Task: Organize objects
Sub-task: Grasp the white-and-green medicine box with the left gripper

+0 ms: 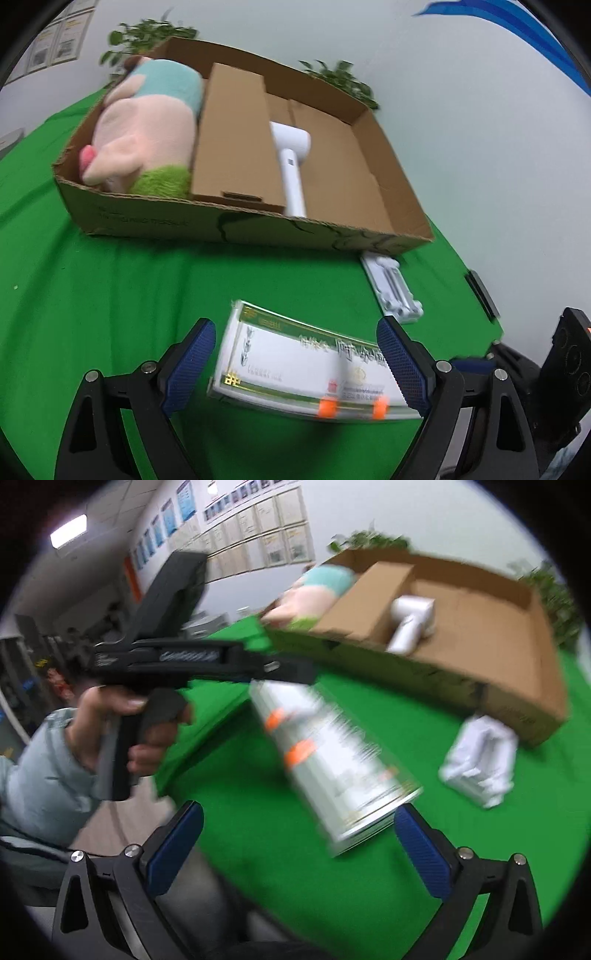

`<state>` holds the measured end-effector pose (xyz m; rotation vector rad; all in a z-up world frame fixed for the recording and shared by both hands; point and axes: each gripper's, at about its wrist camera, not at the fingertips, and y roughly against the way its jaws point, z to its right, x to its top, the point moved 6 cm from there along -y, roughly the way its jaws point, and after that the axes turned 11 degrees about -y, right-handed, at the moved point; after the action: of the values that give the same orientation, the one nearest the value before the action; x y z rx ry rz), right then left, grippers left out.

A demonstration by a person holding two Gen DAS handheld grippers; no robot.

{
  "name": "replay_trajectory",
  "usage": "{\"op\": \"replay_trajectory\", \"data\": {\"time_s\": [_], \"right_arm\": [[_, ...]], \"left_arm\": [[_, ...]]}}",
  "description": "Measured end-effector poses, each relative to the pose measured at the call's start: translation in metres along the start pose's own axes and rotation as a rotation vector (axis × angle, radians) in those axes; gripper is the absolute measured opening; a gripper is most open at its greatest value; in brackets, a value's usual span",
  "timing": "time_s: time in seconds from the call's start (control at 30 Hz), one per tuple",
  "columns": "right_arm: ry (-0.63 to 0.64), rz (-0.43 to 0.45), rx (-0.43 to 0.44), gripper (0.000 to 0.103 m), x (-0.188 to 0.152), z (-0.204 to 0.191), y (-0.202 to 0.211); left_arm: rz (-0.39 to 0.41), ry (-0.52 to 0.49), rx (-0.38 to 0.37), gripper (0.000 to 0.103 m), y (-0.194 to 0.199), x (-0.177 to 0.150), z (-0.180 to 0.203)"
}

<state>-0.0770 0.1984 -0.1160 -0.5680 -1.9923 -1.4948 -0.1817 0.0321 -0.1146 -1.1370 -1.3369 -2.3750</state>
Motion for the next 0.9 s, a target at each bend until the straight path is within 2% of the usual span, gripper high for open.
{"op": "replay_trajectory", "data": {"time_s": [0.1, 0.2, 0.27, 0.33, 0.43, 0.5, 0.6, 0.63, 0.7, 0.83, 0.9], "right_arm": [[-0.001, -0.025, -0.04, 0.103, 0.004, 0.018, -0.013], [0.0, -0.049, -0.025, 0.103, 0.01, 0.024, -0.035], [0.0, -0.083, -0.038, 0.103, 0.007, 0.026, -0.045], [0.012, -0.094, -0.008, 0.102, 0.005, 0.017, -0.049], [0.037, -0.086, 0.035, 0.102, 0.0, -0.003, -0.041], [0.072, -0.079, 0.1, 0.102, -0.01, -0.02, -0.025], [0.103, -0.03, 0.138, 0.102, -0.014, -0.025, -0.007], [0.098, -0.017, 0.122, 0.102, -0.012, -0.022, -0.007], [0.061, -0.024, 0.074, 0.102, -0.008, -0.008, -0.015], [0.027, -0.082, -0.025, 0.1, -0.011, 0.012, -0.033], [0.014, -0.114, -0.03, 0.088, -0.018, 0.014, -0.035]], "left_arm": [[-0.007, 0.004, 0.0, 0.088, 0.002, -0.005, 0.005], [-0.034, -0.01, 0.041, 0.088, 0.008, -0.014, 0.01], [-0.052, 0.006, 0.041, 0.088, 0.01, -0.02, 0.011], [-0.054, 0.021, 0.045, 0.088, 0.018, -0.027, 0.011], [-0.042, 0.042, 0.095, 0.088, 0.029, -0.031, 0.003], [-0.033, 0.061, 0.108, 0.088, 0.034, -0.034, -0.005], [-0.043, 0.103, 0.053, 0.088, 0.028, -0.036, -0.015], [-0.042, 0.115, 0.0, 0.088, 0.023, -0.034, -0.014], [-0.046, 0.122, -0.059, 0.088, 0.012, -0.026, -0.008], [-0.073, 0.007, -0.11, 0.088, -0.014, -0.007, 0.023], [-0.098, -0.029, -0.116, 0.086, -0.023, -0.003, 0.035]]}}
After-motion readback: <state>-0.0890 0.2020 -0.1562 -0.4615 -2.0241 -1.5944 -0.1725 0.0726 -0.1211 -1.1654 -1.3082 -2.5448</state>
